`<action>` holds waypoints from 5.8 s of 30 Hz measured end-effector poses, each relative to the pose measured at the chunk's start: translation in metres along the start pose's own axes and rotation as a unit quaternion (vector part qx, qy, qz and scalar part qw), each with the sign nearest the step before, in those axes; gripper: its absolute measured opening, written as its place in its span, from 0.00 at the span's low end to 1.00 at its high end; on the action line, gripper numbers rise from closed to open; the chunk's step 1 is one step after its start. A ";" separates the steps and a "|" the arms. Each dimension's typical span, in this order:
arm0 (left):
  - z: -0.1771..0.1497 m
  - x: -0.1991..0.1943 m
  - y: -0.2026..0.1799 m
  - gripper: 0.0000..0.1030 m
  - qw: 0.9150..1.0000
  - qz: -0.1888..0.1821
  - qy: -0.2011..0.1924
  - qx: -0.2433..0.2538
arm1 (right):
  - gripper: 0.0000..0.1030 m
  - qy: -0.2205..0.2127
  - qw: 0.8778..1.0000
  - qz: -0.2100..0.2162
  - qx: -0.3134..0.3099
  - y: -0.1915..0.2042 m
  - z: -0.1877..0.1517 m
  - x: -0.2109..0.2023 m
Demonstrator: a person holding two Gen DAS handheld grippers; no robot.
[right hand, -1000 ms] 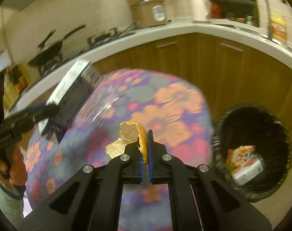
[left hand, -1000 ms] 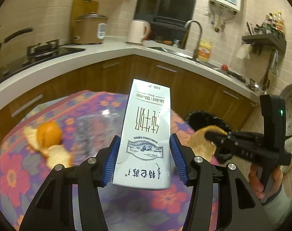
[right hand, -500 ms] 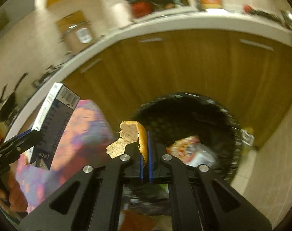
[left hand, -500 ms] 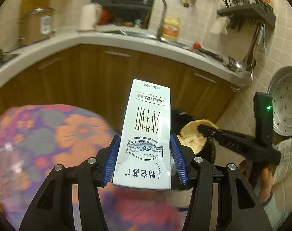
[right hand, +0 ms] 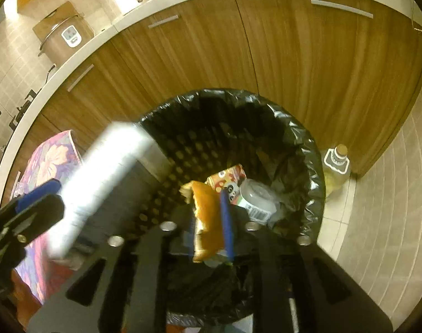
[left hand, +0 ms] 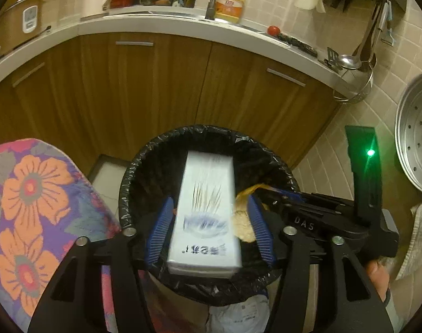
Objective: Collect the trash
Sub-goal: 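Move both tools back over the table toward the wrapper and orange, then grasp an orange peel with the left tool while the right tool grasps the clear plastic wrapper, then carry peel and wrapper over the wastebasket and open both tools to drop them, then move both tools back over the table toward the orange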
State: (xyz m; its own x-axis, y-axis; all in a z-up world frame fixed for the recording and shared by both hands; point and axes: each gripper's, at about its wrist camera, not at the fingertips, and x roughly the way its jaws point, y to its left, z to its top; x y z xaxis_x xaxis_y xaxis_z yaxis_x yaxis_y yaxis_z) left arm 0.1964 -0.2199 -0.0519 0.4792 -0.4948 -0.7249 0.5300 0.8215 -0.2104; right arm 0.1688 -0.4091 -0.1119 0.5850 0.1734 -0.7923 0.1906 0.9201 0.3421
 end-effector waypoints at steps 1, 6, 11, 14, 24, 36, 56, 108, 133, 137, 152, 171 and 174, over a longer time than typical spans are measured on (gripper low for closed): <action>0.000 -0.003 0.001 0.56 1.000 -0.002 -0.003 -0.002 | 0.36 -0.003 1.000 0.004 0.003 -0.001 -0.001 -0.002; -0.002 -0.023 0.006 0.58 1.000 -0.006 -0.019 -0.013 | 0.45 -0.023 1.000 0.010 0.003 0.005 -0.003 -0.021; -0.008 -0.055 0.012 0.58 0.998 -0.006 -0.049 -0.024 | 0.45 -0.049 0.998 0.030 -0.023 0.030 -0.003 -0.047; -0.013 -0.083 0.020 0.58 0.997 0.001 -0.076 -0.034 | 0.45 -0.064 0.996 0.043 -0.047 0.057 -0.002 -0.064; -0.039 -0.184 0.073 0.62 0.984 0.045 -0.154 -0.075 | 0.49 -0.078 0.983 0.104 -0.130 0.162 -0.015 -0.090; -0.098 -0.309 0.191 0.66 0.951 0.132 -0.224 -0.168 | 0.50 -0.050 0.951 0.132 -0.274 0.317 -0.063 -0.068; -0.153 -0.263 0.307 0.64 0.938 0.187 -0.082 -0.280 | 0.64 0.045 0.953 0.124 -0.273 0.421 -0.084 0.044; -0.220 -0.329 0.288 0.01 0.934 0.116 -0.174 -0.290 | 0.00 -0.047 0.939 0.147 -0.306 0.392 -0.097 -0.042; -0.101 -0.240 0.170 0.01 0.975 0.027 -0.159 -0.154 | 0.00 -0.131 0.958 0.130 -0.222 0.260 -0.039 -0.135; -0.070 -0.205 0.139 0.01 0.982 0.014 -0.143 -0.123 | 0.00 -0.138 0.965 0.104 -0.199 0.225 -0.021 -0.131; 0.007 -0.047 0.045 0.01 0.996 0.002 -0.069 -0.052 | 0.00 -0.034 0.993 0.020 -0.113 0.099 0.018 -0.023; 0.003 -0.050 0.048 0.50 0.996 -0.009 -0.078 -0.052 | 0.56 -0.046 0.996 -0.037 -0.061 0.048 0.011 -0.023; 0.001 -0.064 0.052 0.50 0.994 -0.010 -0.093 -0.062 | 0.56 -0.064 0.995 -0.031 -0.075 0.068 0.012 -0.040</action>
State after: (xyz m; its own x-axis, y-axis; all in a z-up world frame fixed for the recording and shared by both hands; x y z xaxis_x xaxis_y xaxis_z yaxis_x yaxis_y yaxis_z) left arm 0.1943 -0.1459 -0.0160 0.5969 -0.5451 -0.5887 0.4551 0.8344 -0.3110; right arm 0.1679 -0.3581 -0.0513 0.6726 0.0782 -0.7358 0.1147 0.9714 0.2080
